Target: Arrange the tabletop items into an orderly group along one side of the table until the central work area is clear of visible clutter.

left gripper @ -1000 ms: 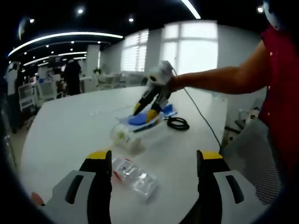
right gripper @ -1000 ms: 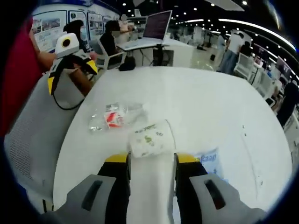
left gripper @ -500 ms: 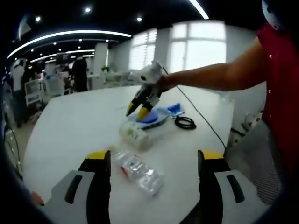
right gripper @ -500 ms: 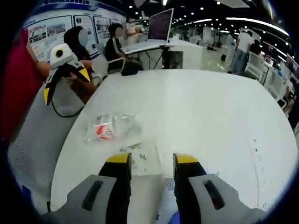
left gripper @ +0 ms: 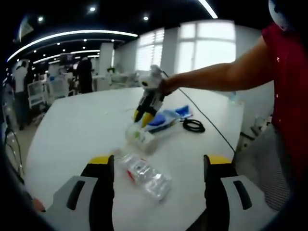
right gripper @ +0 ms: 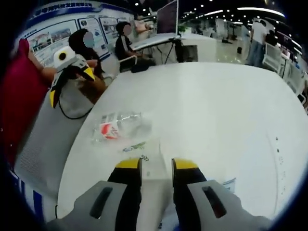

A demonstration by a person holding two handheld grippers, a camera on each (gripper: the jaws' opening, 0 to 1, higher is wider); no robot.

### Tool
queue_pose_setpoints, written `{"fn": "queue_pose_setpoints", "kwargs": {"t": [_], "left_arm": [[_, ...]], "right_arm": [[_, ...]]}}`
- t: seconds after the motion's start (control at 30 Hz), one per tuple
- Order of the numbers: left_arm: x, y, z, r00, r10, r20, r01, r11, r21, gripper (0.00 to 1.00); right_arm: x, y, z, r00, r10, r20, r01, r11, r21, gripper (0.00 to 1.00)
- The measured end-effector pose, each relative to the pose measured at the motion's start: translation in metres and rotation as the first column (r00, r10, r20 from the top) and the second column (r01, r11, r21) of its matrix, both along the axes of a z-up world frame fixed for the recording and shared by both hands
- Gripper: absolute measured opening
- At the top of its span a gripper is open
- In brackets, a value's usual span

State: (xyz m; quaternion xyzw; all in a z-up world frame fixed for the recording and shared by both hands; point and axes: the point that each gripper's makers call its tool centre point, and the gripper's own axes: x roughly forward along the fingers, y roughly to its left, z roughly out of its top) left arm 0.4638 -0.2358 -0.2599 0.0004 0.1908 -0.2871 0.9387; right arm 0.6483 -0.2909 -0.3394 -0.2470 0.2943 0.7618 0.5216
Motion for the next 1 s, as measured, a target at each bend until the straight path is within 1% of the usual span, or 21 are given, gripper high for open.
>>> {"fn": "queue_pose_setpoints", "kwargs": {"t": [0.13, 0.33, 0.43, 0.53, 0.7, 1.0], "left_arm": [[0.001, 0.001, 0.000, 1.000, 0.005, -0.001, -0.005, 1.000, -0.006, 0.74], [0.002, 0.002, 0.000, 1.000, 0.005, -0.002, -0.005, 1.000, -0.007, 0.73], [0.002, 0.003, -0.001, 1.000, 0.004, -0.002, -0.004, 1.000, -0.008, 0.73], [0.001, 0.004, -0.002, 1.000, 0.004, -0.004, -0.004, 1.000, -0.008, 0.73], [-0.001, 0.005, -0.002, 1.000, 0.003, -0.006, -0.003, 1.000, -0.009, 0.73], [-0.002, 0.005, 0.000, 1.000, 0.001, -0.001, -0.001, 1.000, -0.012, 0.73]], "right_arm": [[0.000, 0.001, 0.000, 1.000, 0.019, -0.004, -0.019, 1.000, -0.005, 0.20], [-0.004, -0.002, -0.002, 0.999, 0.041, -0.036, -0.042, 0.999, -0.034, 0.19], [-0.007, -0.004, -0.002, 0.998, 0.048, -0.049, -0.050, 0.998, -0.045, 0.15], [-0.009, -0.005, -0.003, 0.997, 0.057, -0.047, -0.060, 0.997, -0.055, 0.13], [-0.013, -0.004, 0.001, 0.996, 0.079, -0.040, -0.081, 0.995, -0.060, 0.12], [-0.020, -0.005, 0.012, 0.994, 0.105, -0.037, -0.107, 0.993, -0.051, 0.03]]}}
